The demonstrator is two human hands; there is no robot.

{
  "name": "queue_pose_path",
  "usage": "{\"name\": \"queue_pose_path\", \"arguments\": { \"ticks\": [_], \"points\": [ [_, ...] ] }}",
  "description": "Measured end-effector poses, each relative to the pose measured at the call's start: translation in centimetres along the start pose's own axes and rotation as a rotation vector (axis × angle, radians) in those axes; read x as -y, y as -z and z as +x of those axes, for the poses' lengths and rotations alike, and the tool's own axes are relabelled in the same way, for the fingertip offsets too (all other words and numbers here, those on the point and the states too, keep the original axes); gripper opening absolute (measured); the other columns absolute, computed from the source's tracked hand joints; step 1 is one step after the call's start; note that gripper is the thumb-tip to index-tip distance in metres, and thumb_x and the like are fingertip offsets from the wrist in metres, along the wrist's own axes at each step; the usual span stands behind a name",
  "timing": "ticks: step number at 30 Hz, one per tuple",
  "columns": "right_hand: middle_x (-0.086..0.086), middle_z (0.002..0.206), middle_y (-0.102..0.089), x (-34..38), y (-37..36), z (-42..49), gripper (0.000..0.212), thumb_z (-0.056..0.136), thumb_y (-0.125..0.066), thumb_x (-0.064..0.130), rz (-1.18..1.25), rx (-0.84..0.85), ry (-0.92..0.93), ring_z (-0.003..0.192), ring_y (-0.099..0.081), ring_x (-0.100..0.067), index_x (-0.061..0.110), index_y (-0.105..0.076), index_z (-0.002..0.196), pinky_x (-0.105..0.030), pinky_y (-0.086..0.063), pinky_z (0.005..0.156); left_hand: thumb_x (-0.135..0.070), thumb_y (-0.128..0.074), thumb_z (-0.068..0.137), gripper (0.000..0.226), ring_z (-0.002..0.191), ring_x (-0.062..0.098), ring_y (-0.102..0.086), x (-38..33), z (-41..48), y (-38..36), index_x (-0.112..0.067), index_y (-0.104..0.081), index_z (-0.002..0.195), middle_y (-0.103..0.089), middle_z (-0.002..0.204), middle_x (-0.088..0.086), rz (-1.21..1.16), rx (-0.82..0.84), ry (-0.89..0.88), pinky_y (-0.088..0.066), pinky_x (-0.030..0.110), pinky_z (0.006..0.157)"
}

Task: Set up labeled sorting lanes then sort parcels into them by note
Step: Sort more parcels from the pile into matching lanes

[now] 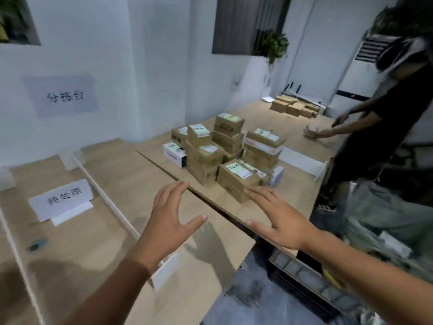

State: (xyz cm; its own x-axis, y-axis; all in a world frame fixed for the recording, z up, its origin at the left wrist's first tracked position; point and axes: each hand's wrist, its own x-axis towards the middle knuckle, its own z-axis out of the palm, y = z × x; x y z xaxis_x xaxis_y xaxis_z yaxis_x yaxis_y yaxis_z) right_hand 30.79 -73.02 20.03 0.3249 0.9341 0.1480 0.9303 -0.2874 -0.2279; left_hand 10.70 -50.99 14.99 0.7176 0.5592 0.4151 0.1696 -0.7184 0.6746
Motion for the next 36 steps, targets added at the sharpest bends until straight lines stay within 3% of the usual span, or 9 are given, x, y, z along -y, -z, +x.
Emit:
{"name": "queue_pose_path", "arguments": {
  "ticks": [6,12,17,19,22,28,32,34,36],
  "points": [
    [0.009,0.161,-0.030,-12.6,4.8,-3.4,0.080,0.093,-0.039,0.075,0.028,-0.091,-0.126,0.147,-0.023,-0.009,0.030,-0.028,0.159,-0.032,-0.024,0.121,-0.064,-0.072,0.079,0.089,0.147,-0.001,-0.015,-7.3,6.7,-11.4,-0.037,-0.032,0.154,-0.027,0.158,-0.016,-0.096,0.084,-0.069,-0.020,0.029,0.120],
    [0.013,0.159,-0.029,-24.0,3.8,0.2,0.080,0.093,-0.039,0.074,0.076,-0.108,-0.146,0.147,-0.021,-0.005,0.031,-0.025,0.159,-0.026,-0.021,0.119,-0.068,-0.070,0.078,0.091,0.148,0.002,-0.016,-8.0,15.7,-21.1,-0.039,-0.028,0.154,-0.023,0.157,-0.020,-0.098,0.164,-0.046,-0.021,0.031,0.119],
    [0.040,0.152,-0.013,-33.6,3.4,5.8,0.074,0.095,-0.043,0.071,0.055,-0.076,-0.099,0.144,-0.015,0.010,0.043,-0.014,0.158,-0.005,-0.008,0.112,-0.059,-0.077,0.079,0.094,0.148,0.011,-0.021,-7.2,24.8,-29.0,-0.033,-0.031,0.156,-0.026,0.159,-0.010,-0.128,0.157,0.079,-0.027,0.042,0.122],
    [0.033,0.156,-0.018,-36.8,4.0,8.2,0.075,0.096,-0.045,0.069,0.043,-0.030,-0.088,0.145,-0.015,0.007,0.042,-0.016,0.159,-0.002,-0.007,0.110,-0.056,-0.079,0.078,0.096,0.148,0.015,-0.022,-7.4,28.1,-31.5,-0.027,-0.032,0.157,-0.028,0.160,-0.004,-0.106,0.141,0.104,-0.026,0.041,0.122],
    [0.015,0.159,-0.028,-41.7,5.1,12.3,0.076,0.095,-0.047,0.068,0.053,-0.018,-0.087,0.147,-0.021,-0.002,0.035,-0.022,0.159,-0.007,-0.010,0.112,-0.053,-0.081,0.077,0.099,0.150,0.017,-0.024,-7.9,31.9,-34.7,-0.023,-0.031,0.157,-0.026,0.162,0.000,-0.065,0.124,0.133,-0.026,0.039,0.121],
    [0.015,0.160,-0.024,-52.3,3.7,21.6,0.084,0.087,-0.051,0.072,0.162,0.024,-0.041,0.147,-0.023,-0.007,0.040,-0.019,0.158,-0.036,-0.032,0.119,-0.068,-0.079,0.068,0.112,0.154,0.014,-0.013,-6.1,38.3,-40.6,-0.041,-0.016,0.157,-0.004,0.167,-0.015,-0.068,0.157,0.280,-0.028,0.048,0.121],
    [0.018,0.159,-0.017,-59.6,1.6,28.8,0.090,0.084,-0.068,0.065,0.239,0.077,0.039,0.145,-0.021,-0.005,0.052,-0.014,0.154,-0.033,-0.033,0.115,-0.076,-0.079,0.061,0.124,0.156,0.017,-0.002,-3.9,42.3,-45.5,-0.051,-0.002,0.155,0.007,0.168,-0.014,-0.019,0.155,0.396,-0.019,0.047,0.122],
    [0.023,0.159,-0.009,-62.7,0.8,32.2,0.098,0.078,-0.071,0.071,0.245,0.133,0.093,0.146,-0.017,-0.006,0.064,-0.003,0.149,-0.032,-0.031,0.113,-0.076,-0.080,0.059,0.126,0.156,0.014,0.001,-3.2,44.0,-47.8,-0.058,0.003,0.151,0.010,0.168,-0.016,-0.039,0.137,0.412,-0.014,0.042,0.119],
    [0.022,0.161,-0.006,-65.4,-0.4,35.2,0.105,0.073,-0.072,0.075,0.217,0.173,0.126,0.149,-0.016,-0.012,0.063,-0.004,0.151,-0.037,-0.031,0.115,-0.075,-0.081,0.058,0.125,0.153,0.008,0.005,-2.5,45.7,-49.7,-0.063,0.004,0.149,0.013,0.166,-0.020,-0.045,0.129,0.415,-0.012,0.036,0.114]
  ]
}}
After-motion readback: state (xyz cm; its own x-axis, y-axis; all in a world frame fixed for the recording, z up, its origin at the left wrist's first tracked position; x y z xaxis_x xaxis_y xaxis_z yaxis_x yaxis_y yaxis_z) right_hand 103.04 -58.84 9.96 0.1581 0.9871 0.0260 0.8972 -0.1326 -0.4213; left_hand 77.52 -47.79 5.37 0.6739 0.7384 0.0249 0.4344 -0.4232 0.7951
